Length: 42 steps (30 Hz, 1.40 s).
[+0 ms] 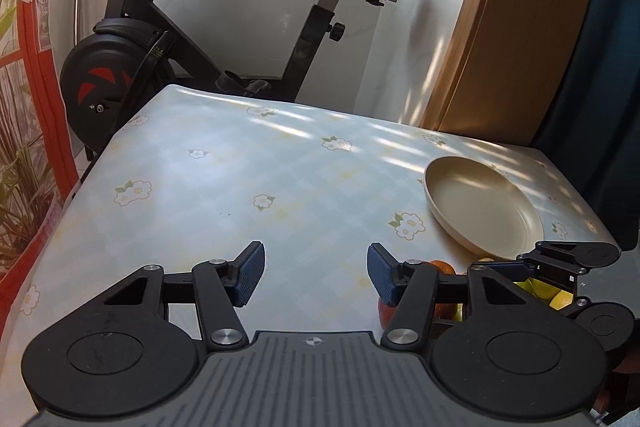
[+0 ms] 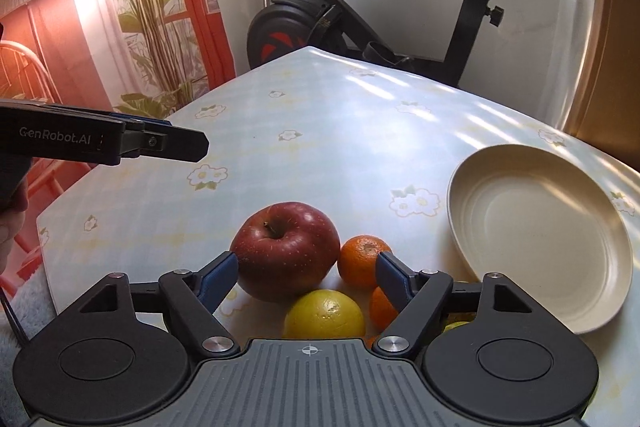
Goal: Organize fruits
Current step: 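Move the left tool toward the red apple beside the cream plate, then close the left gripper around the red apple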
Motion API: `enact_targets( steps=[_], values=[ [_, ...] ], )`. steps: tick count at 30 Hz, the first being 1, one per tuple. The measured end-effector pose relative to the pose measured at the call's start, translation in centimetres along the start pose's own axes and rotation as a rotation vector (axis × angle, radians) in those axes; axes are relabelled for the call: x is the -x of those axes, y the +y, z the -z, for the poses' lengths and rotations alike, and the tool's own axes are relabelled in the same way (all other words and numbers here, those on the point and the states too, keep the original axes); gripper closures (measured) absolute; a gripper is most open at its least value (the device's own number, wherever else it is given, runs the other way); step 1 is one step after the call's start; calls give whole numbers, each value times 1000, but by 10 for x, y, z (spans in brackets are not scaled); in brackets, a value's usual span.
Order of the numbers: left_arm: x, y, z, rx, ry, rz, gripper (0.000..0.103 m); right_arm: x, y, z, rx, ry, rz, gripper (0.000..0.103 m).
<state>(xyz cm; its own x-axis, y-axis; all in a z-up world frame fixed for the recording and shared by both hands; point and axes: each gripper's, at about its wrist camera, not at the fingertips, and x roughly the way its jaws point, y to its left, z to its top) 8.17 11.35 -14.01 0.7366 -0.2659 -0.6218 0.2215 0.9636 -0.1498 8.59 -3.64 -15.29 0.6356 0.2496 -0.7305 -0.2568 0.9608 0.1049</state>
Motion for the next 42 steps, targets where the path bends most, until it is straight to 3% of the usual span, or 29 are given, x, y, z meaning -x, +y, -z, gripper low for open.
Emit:
enact_targets(
  steps=[6,11,25,28,33,42],
  values=[
    [-18,1,0,16,34,103,45,-10,9,1,41,39,-15,38],
    [-37,2,0,30,84,180,45,-15,10,2,45,51,-26,38],
    [-52,-6,8,35,142,331,47,-18,11,4,85,48,-15,45],
    [-59,-7,10,48,169,360,50,-18,11,4,86,46,-15,45],
    [-72,-1,13,84,198,411,67,-18,11,5,78,42,-20,45],
    [-76,11,19,114,199,468,70,-22,12,3,71,40,-21,43]
  ],
)
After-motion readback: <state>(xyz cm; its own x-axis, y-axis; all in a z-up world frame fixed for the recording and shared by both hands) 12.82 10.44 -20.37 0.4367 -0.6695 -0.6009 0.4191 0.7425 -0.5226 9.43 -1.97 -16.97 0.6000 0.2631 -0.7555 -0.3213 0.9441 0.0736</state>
